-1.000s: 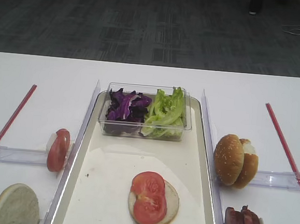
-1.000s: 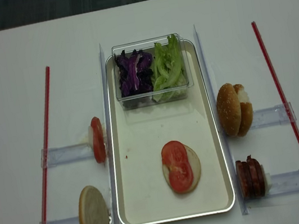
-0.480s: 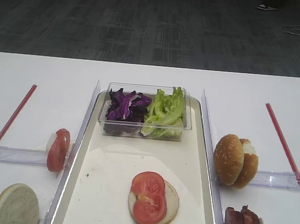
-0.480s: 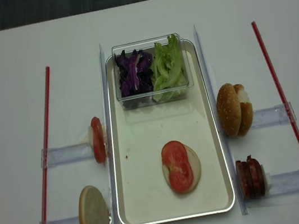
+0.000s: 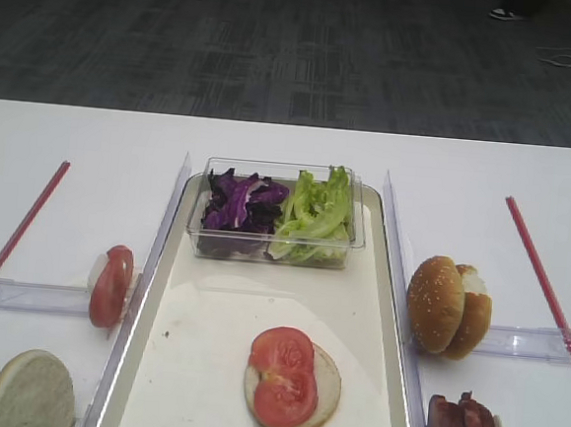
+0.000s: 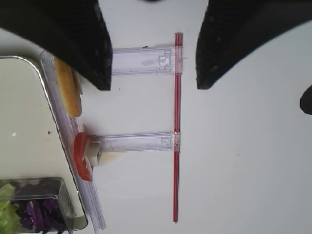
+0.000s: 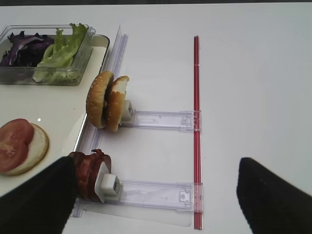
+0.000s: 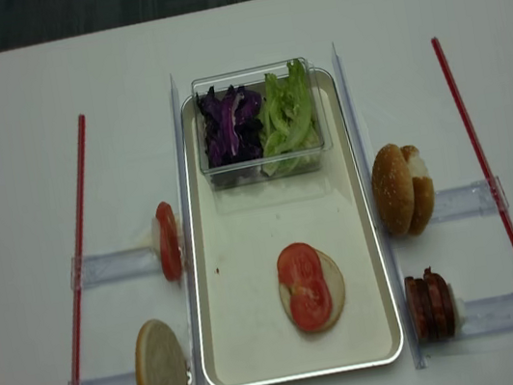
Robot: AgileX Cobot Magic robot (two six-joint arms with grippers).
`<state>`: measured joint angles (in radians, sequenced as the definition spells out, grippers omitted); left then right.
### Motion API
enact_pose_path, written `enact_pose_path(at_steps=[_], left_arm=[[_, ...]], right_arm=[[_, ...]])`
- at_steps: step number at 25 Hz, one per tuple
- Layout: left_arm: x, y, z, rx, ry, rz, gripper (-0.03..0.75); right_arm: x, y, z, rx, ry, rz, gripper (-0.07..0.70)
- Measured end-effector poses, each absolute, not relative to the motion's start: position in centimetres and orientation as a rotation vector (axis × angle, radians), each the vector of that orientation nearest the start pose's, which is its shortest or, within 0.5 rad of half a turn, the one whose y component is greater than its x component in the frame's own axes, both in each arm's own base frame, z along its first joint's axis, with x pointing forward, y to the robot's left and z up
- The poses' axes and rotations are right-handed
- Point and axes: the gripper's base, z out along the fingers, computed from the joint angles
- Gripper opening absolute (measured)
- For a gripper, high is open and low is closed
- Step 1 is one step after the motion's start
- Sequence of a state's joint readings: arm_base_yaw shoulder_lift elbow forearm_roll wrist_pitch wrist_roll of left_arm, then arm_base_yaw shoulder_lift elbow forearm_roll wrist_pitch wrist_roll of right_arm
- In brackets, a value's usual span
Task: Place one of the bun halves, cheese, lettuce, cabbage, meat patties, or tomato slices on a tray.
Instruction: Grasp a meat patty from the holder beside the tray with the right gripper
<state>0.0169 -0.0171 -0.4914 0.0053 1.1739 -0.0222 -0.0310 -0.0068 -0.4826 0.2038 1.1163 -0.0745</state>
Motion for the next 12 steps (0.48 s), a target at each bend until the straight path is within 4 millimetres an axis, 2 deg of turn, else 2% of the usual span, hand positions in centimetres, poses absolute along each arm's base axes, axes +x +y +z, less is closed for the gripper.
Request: enact_pose_path(at_steps=[12], left_arm=[[-1.2, 0.0, 26.6, -0.043, 2.149, 0.003, 0.399]], right_arm=[[0.8, 1.6, 26.9, -0.051, 2.208, 0.192, 0.653]])
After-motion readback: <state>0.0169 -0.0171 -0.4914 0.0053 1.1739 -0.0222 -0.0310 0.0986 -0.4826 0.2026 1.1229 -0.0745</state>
